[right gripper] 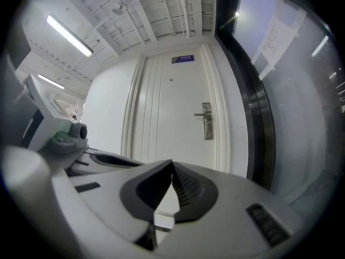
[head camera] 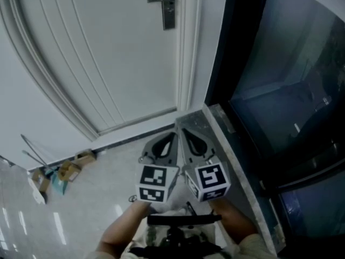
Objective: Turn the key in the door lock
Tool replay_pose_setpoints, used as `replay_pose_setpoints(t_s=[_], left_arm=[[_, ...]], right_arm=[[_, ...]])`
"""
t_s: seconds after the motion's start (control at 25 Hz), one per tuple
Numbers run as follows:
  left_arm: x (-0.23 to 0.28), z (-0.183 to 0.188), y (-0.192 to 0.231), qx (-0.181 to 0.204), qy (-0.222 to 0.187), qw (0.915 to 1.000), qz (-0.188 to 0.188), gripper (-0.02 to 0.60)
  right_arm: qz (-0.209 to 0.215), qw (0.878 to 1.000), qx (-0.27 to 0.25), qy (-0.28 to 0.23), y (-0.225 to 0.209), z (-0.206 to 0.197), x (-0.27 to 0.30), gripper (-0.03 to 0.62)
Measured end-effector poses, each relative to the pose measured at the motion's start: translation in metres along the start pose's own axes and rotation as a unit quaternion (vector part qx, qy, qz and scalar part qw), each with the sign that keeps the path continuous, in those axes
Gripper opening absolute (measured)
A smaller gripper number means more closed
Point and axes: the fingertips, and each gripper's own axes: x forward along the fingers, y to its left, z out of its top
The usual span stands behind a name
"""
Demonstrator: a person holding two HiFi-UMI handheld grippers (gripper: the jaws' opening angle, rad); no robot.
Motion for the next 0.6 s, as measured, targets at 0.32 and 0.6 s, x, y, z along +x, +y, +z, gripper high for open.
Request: replay_pose_setpoints(t_s=[0.32, 0.6], left_arm=[[0.025, 0.005, -0.004, 0.004, -0.001, 1.0000, 0.005, 0.021], [0.059, 0.006, 0.029, 0.000, -0.001, 1.0000, -0.003, 0.021]], right_arm=[[-0.004, 1.000, 0.008, -0.008, -0.023, 0.004, 0.010, 0.006], [-0.018, 1.000, 0.001, 0.003, -0.040, -0.006, 0.052, 0.006]])
